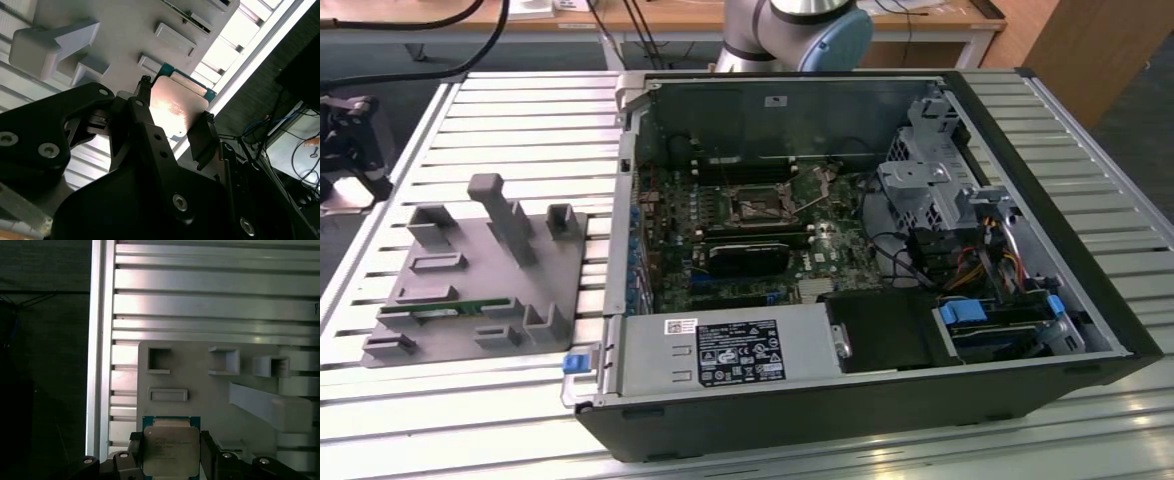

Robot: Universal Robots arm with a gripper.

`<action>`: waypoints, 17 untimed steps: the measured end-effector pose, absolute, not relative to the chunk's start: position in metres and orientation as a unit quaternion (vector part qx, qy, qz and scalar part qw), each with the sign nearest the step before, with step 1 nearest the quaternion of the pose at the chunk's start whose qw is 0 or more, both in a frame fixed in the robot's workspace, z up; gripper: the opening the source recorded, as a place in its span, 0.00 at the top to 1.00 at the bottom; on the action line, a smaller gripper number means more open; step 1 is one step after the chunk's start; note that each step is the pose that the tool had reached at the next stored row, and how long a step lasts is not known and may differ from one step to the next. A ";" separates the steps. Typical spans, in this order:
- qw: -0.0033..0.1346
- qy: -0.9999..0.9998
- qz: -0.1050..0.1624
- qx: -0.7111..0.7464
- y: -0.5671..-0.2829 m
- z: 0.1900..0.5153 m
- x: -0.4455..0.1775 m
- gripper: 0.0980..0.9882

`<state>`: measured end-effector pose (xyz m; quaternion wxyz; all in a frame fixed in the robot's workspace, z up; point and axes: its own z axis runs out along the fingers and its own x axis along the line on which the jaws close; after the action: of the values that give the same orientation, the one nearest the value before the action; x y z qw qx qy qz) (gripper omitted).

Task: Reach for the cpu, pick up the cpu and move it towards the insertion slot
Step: 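Pick up the cpu and move it towards the insertion slot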

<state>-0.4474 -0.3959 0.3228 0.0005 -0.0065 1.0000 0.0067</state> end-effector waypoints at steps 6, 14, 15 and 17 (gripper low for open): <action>0.000 1.000 0.006 -0.006 -0.395 0.329 -0.447 0.50; 0.000 1.000 0.006 -0.006 -0.395 0.338 -0.447 0.50; 0.000 1.000 0.006 -0.006 -0.395 0.339 -0.447 0.50; 0.001 1.000 0.005 -0.006 -0.395 0.342 -0.447 0.50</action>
<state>-0.4474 -0.3949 0.3417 0.0005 -0.0065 1.0000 0.0054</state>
